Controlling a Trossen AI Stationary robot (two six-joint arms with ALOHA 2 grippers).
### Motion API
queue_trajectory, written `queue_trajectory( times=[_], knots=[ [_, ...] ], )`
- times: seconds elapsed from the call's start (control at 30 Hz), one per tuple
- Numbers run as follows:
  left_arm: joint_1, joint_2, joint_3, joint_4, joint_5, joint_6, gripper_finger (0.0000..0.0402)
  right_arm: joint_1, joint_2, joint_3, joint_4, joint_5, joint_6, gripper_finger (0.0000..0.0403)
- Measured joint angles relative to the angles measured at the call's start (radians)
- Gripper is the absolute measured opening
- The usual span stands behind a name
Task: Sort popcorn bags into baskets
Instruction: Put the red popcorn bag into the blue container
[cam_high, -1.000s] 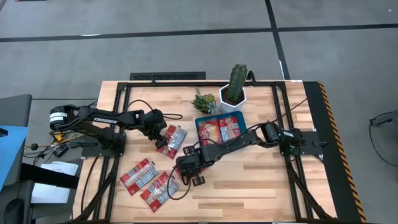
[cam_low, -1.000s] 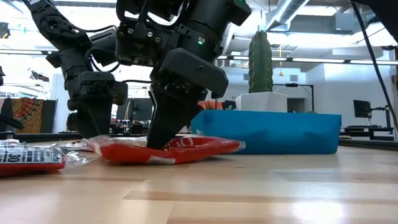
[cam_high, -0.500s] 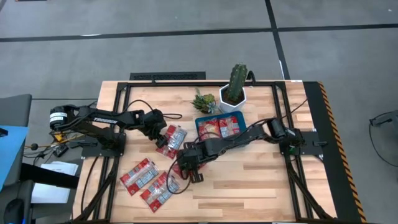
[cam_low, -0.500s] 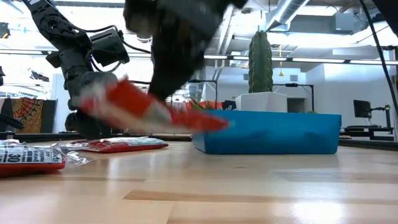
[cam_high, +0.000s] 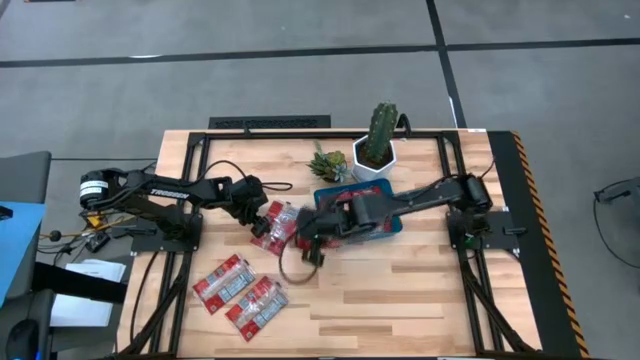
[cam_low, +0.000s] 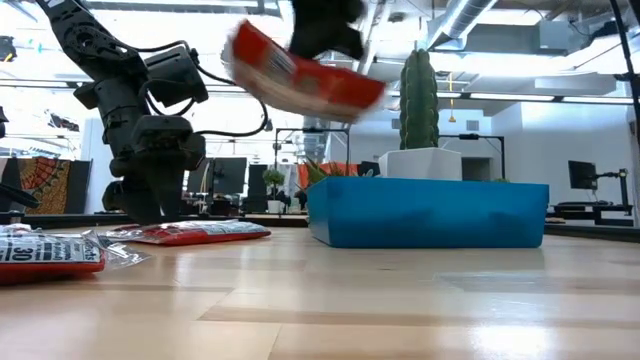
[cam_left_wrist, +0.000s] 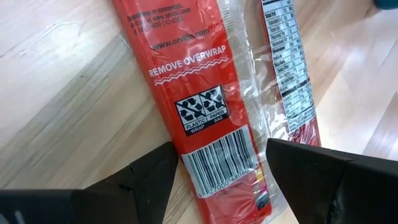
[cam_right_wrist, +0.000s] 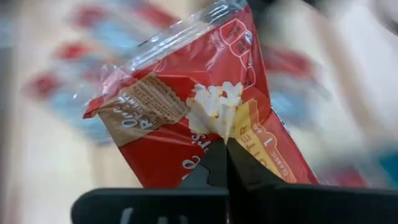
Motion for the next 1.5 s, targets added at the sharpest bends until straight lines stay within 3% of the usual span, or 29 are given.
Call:
queue_trajectory(
  times=[0.13, 0.27, 0.5, 0.83, 1.23, 1.4, 1.5],
  knots=[
    [0.000, 0.000, 0.000, 0.002, -0.005, -0.010, 0.0247, -0.035, -0.021, -0.003, -0.219, 0.050, 0.345, 0.0003],
    [0.000, 0.001, -0.001, 0.004, -0.016, -0.030, 0.0247, -0.065, -0.020, -0.023, -0.356, 0.050, 0.582, 0.0007],
    [0.000, 0.001, -0.001, 0.006, -0.013, -0.048, 0.0247, -0.102, -0.025, -0.076, -0.481, 0.079, 0.724, 0.0004],
    [0.000, 0.001, -0.001, 0.008, -0.003, -0.041, 0.0247, -0.185, -0.059, -0.242, -0.527, 0.097, 0.860, 0.0005],
    [0.000, 0.000, -0.001, 0.008, -0.001, -0.025, 0.0247, -0.252, -0.057, -0.322, -0.527, 0.105, 0.978, 0.0052],
    [0.000, 0.000, -0.001, 0.008, 0.000, -0.020, 0.0247, -0.257, -0.057, -0.326, -0.511, 0.107, 0.917, 0.0086],
    [0.000, 0.000, -0.001, 0.008, 0.007, 0.004, 0.0247, -0.256, -0.064, -0.321, -0.471, 0.107, 0.799, 0.0115]
  ],
)
